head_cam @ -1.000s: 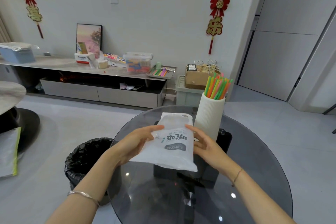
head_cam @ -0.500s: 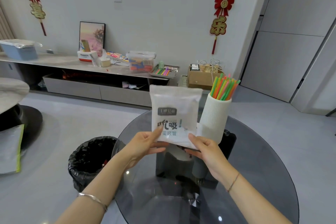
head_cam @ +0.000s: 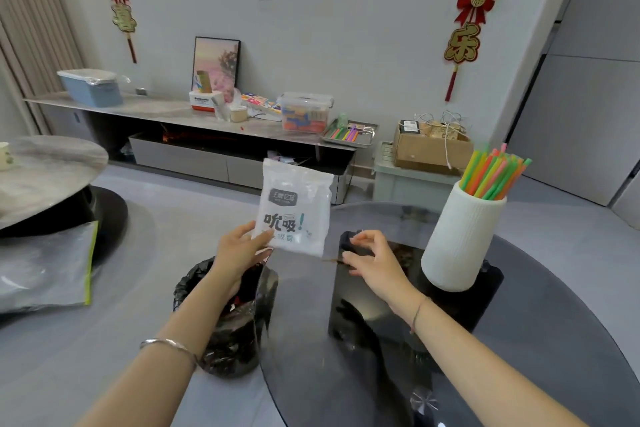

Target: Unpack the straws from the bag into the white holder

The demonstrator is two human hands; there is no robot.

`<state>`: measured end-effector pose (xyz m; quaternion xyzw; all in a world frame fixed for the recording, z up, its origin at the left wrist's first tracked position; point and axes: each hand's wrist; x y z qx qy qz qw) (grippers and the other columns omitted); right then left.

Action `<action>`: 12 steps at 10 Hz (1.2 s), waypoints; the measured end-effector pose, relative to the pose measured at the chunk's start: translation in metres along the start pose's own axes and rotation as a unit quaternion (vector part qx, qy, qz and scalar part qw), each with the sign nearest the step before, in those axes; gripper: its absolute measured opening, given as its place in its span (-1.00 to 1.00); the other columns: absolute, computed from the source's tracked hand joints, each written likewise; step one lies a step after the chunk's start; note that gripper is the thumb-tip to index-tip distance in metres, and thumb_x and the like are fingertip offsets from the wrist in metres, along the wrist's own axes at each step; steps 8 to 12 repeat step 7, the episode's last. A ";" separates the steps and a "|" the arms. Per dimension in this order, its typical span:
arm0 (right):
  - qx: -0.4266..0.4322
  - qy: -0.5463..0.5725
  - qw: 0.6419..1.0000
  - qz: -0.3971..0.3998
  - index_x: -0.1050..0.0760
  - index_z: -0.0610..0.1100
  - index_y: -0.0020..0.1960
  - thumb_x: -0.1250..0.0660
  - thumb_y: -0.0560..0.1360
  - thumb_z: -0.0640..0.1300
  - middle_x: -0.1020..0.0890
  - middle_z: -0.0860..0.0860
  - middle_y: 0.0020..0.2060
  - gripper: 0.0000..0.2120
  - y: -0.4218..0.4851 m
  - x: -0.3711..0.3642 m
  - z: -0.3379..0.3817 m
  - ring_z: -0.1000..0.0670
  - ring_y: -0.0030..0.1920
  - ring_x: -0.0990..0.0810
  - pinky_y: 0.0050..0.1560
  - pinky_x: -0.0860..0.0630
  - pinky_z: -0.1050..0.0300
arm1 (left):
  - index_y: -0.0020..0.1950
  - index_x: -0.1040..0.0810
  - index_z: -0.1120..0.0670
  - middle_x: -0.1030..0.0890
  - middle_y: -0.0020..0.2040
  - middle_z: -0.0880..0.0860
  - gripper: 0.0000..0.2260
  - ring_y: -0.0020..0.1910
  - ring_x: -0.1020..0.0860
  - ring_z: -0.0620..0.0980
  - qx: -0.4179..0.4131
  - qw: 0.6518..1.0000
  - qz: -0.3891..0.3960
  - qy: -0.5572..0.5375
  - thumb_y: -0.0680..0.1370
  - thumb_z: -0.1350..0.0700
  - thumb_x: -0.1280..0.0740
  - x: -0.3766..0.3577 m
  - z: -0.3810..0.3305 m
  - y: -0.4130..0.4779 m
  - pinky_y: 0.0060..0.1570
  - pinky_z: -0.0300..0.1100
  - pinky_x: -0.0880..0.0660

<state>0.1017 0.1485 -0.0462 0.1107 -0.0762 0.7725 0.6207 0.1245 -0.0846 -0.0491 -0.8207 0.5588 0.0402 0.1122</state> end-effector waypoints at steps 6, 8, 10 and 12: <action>0.111 -0.205 0.968 0.099 -0.39 0.08 0.20 -0.31 0.49 0.04 -0.43 0.18 0.19 -0.71 0.062 -0.090 -0.046 0.08 0.29 -0.37 0.30 -0.32 0.12 | 0.15 -0.53 0.19 -0.57 0.10 0.25 -0.74 0.18 -0.48 0.24 0.121 0.889 -0.206 0.391 0.57 0.05 -0.25 0.112 0.149 0.073 0.06 0.01 -0.42; 0.123 -0.220 0.962 0.107 -0.39 0.07 0.21 -0.33 0.46 0.07 -0.43 0.16 0.20 -0.66 0.064 -0.097 -0.046 0.03 0.30 -0.36 0.38 -0.28 0.02 | 0.47 -0.22 0.21 -0.34 0.42 0.22 -0.44 0.40 -0.26 0.23 0.140 0.825 -0.222 0.501 0.57 -0.07 -0.22 0.116 0.150 0.072 0.32 0.04 -0.28; 0.123 -0.220 0.962 0.107 -0.39 0.07 0.21 -0.33 0.46 0.07 -0.43 0.16 0.20 -0.66 0.064 -0.097 -0.046 0.03 0.30 -0.36 0.38 -0.28 0.02 | 0.47 -0.22 0.21 -0.34 0.42 0.22 -0.44 0.40 -0.26 0.23 0.140 0.825 -0.222 0.501 0.57 -0.07 -0.22 0.116 0.150 0.072 0.32 0.04 -0.28; 0.123 -0.220 0.962 0.107 -0.39 0.07 0.21 -0.33 0.46 0.07 -0.43 0.16 0.20 -0.66 0.064 -0.097 -0.046 0.03 0.30 -0.36 0.38 -0.28 0.02 | 0.47 -0.22 0.21 -0.34 0.42 0.22 -0.44 0.40 -0.26 0.23 0.140 0.825 -0.222 0.501 0.57 -0.07 -0.22 0.116 0.150 0.072 0.32 0.04 -0.28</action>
Point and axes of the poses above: each hand's wrist, its own y-axis towards the middle knuckle, its own x-axis out of the back of the hand, z = x × y
